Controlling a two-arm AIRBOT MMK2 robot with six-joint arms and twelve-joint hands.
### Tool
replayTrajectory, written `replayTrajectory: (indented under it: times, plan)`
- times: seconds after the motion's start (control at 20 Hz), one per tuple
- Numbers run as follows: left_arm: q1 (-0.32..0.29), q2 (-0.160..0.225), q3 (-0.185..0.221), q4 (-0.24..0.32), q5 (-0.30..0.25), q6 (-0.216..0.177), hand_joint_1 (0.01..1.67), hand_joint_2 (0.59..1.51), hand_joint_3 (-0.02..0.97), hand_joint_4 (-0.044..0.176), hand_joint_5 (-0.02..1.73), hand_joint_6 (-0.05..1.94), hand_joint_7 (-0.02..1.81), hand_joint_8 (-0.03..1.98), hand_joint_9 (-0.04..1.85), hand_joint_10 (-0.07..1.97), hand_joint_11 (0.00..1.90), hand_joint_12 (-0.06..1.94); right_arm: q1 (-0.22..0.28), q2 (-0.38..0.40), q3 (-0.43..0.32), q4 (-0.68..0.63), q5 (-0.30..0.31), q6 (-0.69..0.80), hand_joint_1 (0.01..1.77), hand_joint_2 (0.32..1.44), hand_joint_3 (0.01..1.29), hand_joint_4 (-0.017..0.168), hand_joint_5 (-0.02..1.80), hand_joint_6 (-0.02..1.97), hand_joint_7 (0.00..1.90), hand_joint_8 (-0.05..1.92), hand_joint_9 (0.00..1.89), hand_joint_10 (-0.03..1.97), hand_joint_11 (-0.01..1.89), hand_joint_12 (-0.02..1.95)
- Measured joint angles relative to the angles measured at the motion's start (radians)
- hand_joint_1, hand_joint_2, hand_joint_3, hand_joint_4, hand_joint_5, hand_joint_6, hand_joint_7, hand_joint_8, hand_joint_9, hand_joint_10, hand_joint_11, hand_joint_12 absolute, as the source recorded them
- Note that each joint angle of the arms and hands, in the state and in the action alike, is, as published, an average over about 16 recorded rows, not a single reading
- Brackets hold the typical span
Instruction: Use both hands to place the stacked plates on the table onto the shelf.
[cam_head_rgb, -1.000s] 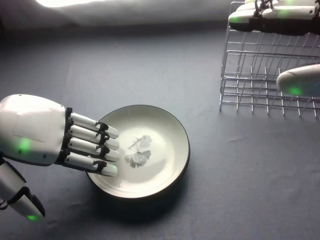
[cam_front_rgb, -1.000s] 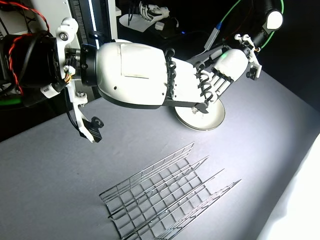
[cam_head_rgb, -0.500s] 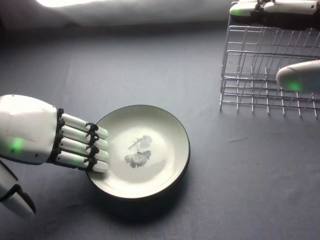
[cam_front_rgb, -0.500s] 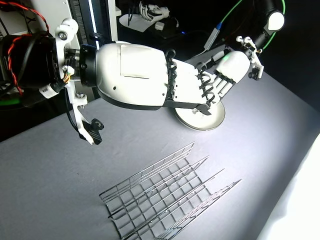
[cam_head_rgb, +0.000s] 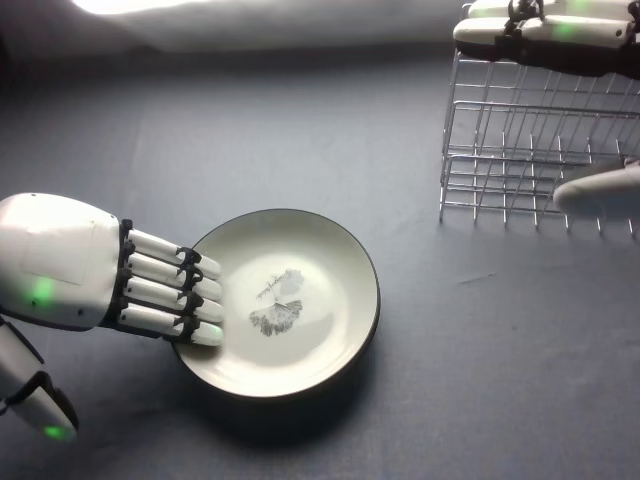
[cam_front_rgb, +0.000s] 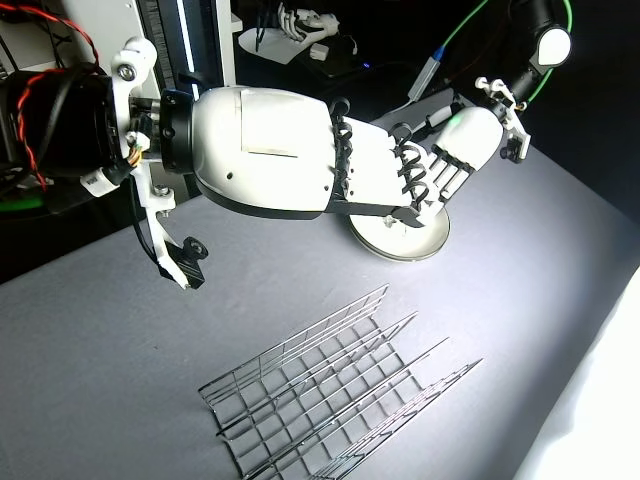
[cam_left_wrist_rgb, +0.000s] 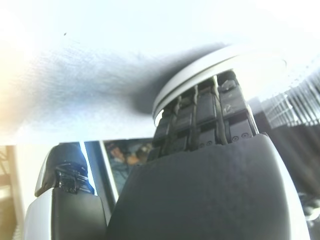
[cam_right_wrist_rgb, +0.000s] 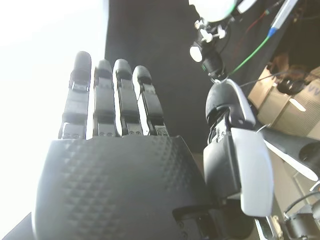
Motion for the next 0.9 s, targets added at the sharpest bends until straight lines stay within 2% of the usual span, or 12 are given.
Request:
replayTrajectory:
  times: [0.35,0.65,0.9]
  plan:
    - [0.017,-0.013,0.01,0.001,-0.003,0.002,0.02,1.047,0.021,-0.005,0.0,-0.01,-0.01,0.0,0.02,0.0,0.02,0.01,-0.015,-0.031,0.056,-0.178,0.081,0.019,0.51,1.11,0.02,0.001,0.05,0.02,0.03,0.01,0.02,0.02,0.02,0.33]
    - [0.03,-0.023,0.006,-0.006,-0.002,0.005,0.02,1.037,0.021,-0.007,0.0,-0.02,-0.01,0.0,0.01,0.0,0.02,0.01,-0.003,-0.072,0.114,-0.356,0.155,0.05,0.76,1.01,0.02,0.004,0.05,0.02,0.02,0.01,0.02,0.02,0.02,0.46]
    - [0.039,-0.036,-0.008,-0.018,0.0,0.01,0.02,1.036,0.02,-0.008,0.0,-0.02,-0.01,-0.01,0.01,0.0,0.02,0.01,0.006,-0.103,0.134,-0.436,0.157,0.064,0.95,0.95,0.02,0.004,0.06,0.02,0.02,0.01,0.03,0.02,0.02,0.6]
